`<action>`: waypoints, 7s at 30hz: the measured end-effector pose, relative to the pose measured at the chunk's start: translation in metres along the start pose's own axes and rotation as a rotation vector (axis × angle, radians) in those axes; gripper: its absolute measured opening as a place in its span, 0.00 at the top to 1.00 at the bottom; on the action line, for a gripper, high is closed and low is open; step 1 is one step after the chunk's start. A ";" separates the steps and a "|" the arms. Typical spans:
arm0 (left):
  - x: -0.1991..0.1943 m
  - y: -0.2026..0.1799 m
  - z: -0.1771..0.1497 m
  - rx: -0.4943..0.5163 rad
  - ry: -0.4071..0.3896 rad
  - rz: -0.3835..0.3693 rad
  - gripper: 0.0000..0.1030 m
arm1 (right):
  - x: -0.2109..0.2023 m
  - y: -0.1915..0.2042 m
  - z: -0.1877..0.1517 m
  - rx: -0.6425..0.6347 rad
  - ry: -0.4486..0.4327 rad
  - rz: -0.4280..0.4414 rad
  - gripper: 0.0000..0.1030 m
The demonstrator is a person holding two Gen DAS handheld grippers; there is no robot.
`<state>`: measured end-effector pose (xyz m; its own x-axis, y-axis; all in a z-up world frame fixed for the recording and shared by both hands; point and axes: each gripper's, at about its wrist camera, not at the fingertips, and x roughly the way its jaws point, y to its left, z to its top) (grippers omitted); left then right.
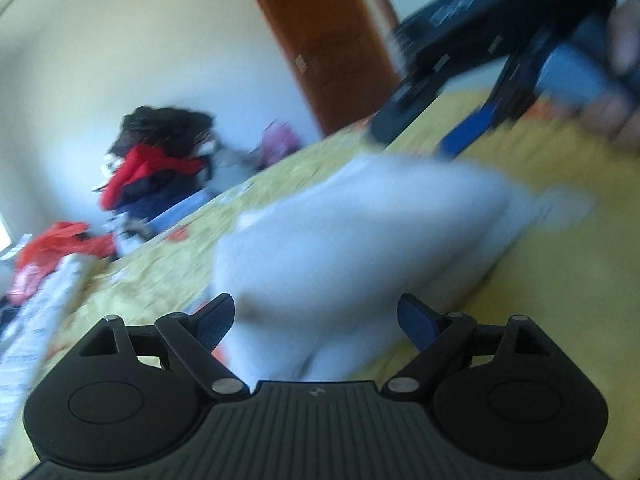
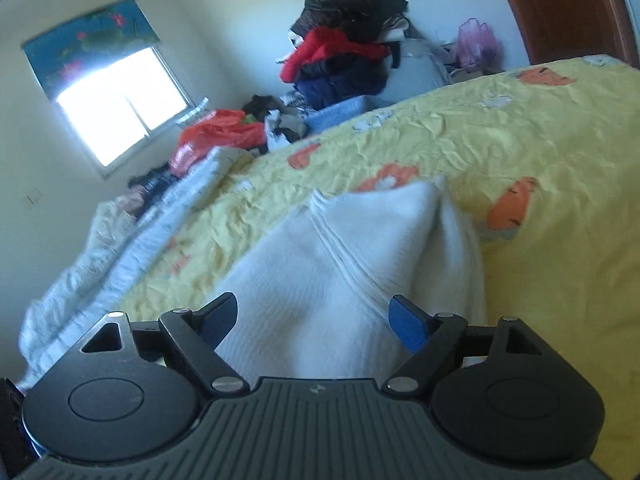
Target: Fold small clothes
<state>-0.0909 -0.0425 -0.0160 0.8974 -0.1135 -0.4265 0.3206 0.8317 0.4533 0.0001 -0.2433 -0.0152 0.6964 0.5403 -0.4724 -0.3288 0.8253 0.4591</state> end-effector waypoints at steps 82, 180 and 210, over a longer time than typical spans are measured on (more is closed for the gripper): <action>0.009 0.014 -0.017 -0.473 0.256 0.029 0.07 | 0.009 0.024 -0.107 -0.214 0.056 -0.361 0.01; 0.024 0.026 -0.021 -0.533 0.277 -0.014 0.00 | 0.023 0.033 -0.116 -0.257 0.036 -0.413 0.01; 0.024 0.026 -0.021 -0.533 0.277 -0.014 0.00 | 0.023 0.033 -0.117 -0.256 0.035 -0.412 0.01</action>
<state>-0.0678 -0.0123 -0.0314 0.7587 -0.0403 -0.6502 0.0713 0.9972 0.0214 -0.0690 -0.1848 -0.0988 0.7814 0.1612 -0.6029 -0.1793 0.9833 0.0305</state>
